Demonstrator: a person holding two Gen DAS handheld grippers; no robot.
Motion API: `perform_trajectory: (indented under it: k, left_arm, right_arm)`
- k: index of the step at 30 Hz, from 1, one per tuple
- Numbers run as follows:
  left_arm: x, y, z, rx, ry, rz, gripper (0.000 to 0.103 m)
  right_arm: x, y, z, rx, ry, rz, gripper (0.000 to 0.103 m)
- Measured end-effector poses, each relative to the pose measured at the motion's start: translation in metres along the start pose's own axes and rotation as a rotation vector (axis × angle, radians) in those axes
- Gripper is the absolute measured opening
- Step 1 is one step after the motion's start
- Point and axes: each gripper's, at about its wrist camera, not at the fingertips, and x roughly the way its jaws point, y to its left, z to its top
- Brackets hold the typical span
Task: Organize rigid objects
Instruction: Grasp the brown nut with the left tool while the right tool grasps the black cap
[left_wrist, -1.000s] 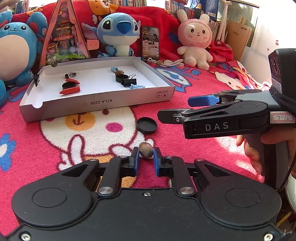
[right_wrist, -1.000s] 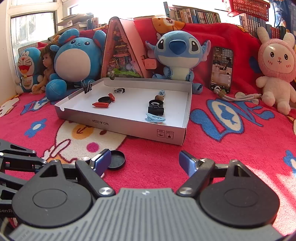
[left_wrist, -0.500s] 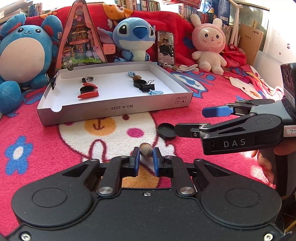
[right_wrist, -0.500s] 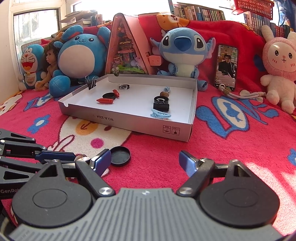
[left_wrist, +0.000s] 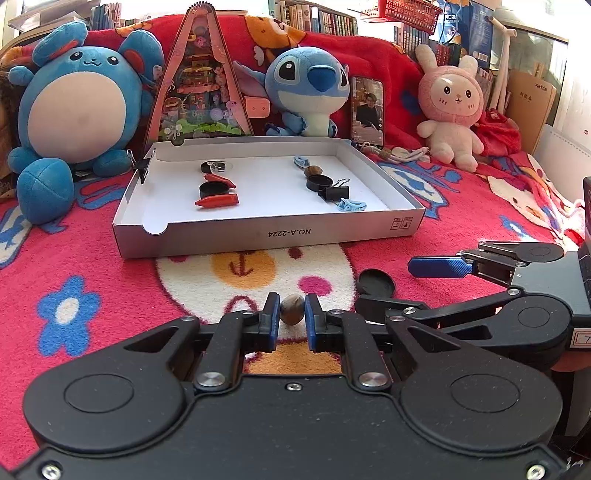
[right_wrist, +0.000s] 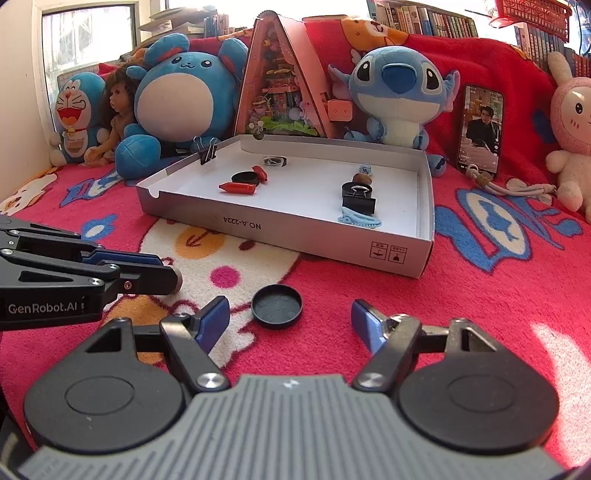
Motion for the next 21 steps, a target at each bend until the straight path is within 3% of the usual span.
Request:
perform_trajectory:
  k: [6, 13, 21]
  left_arm:
    - [0.002, 0.002, 0.001, -0.008, -0.003, 0.005, 0.014]
    - [0.003, 0.002, 0.001, -0.016, -0.005, 0.010, 0.014]
    - [0.004, 0.005, 0.006, -0.026, -0.018, 0.023, 0.014]
  right_arm:
    - [0.005, 0.009, -0.001, -0.018, 0.011, 0.010, 0.068]
    - [0.005, 0.012, 0.001, -0.020, 0.010, 0.019, 0.041]
    - [0.001, 0.011, 0.002, 0.005, -0.016, 0.004, 0.037]
